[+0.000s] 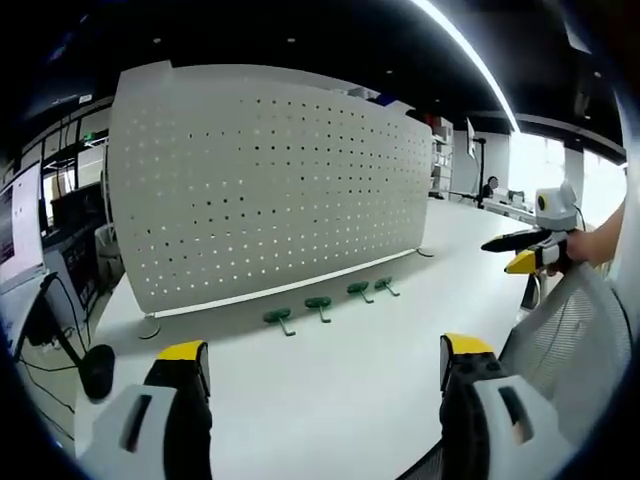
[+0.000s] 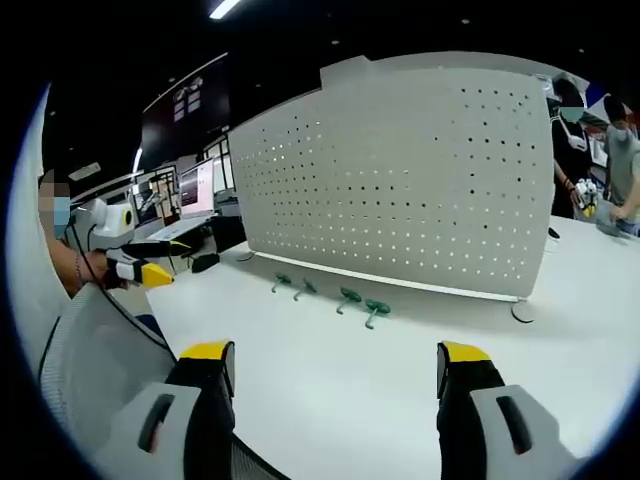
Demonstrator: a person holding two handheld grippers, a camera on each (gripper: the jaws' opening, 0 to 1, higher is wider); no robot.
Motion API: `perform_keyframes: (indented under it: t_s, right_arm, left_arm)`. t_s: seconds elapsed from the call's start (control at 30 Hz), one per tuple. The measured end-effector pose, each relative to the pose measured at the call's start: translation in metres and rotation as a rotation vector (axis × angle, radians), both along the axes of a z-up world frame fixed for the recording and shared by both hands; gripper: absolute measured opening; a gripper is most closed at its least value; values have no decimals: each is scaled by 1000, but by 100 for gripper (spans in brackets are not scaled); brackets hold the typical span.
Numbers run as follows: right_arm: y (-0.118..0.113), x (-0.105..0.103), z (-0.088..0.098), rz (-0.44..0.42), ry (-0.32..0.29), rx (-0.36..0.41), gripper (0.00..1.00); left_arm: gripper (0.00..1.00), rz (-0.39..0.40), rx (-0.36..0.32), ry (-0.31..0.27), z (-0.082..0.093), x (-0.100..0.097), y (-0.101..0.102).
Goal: Insert the hook assembly into the mounting plate slot until the hook locks in place.
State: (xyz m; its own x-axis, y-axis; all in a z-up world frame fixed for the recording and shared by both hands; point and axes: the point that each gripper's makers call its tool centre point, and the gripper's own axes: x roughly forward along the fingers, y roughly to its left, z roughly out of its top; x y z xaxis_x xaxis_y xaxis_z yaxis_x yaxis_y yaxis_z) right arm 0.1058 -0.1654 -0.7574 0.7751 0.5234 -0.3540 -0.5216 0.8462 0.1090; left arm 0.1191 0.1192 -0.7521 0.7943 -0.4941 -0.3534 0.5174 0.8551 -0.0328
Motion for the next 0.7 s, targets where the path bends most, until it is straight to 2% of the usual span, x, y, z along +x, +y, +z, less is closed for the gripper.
perform_keyframes:
  t_s: [0.7]
  right_arm:
    - [3, -1, 1, 17, 1, -3, 81]
  left_arm:
    - [98, 6, -24, 19, -2, 0, 0]
